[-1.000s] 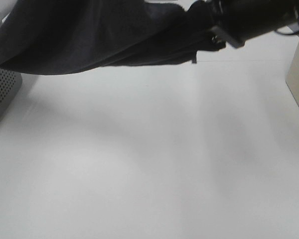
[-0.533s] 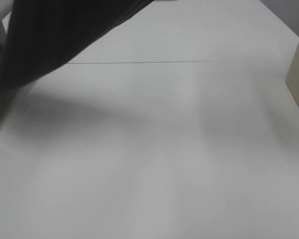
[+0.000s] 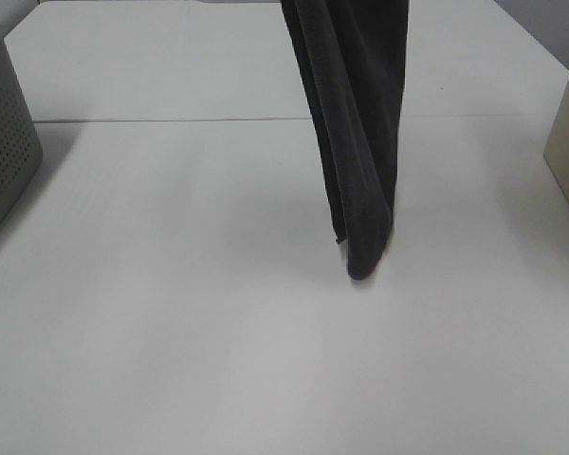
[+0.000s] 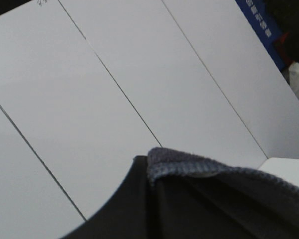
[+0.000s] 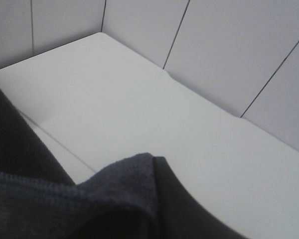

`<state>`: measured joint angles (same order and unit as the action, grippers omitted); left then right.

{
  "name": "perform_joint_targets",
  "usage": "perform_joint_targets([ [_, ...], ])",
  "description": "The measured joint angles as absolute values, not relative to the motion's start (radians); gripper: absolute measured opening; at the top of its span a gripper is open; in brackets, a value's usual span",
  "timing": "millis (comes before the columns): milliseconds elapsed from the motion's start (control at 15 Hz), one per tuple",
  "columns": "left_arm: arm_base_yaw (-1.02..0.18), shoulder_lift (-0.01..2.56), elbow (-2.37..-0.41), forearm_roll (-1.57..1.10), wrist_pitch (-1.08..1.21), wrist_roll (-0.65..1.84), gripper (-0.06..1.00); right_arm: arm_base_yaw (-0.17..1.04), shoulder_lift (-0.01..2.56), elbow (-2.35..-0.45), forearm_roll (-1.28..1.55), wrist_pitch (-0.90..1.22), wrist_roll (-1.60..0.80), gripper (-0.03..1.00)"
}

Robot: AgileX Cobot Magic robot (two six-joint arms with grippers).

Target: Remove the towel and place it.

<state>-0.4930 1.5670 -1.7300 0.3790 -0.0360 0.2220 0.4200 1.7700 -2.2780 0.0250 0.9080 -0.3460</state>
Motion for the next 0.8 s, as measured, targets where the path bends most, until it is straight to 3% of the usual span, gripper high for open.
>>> perform_joint_targets([
  [333,-0.391,1.755,-1.739,0.290,-0.434,0.222,0.00,0.420,1.837,-2.280,-0.135,0.654,-0.262,0.01],
  [800,-0.309,2.020,-2.056,0.189,-0.498,0.222,0.00,0.415,1.975,-2.280,-0.208,0.218,-0.221,0.01],
])
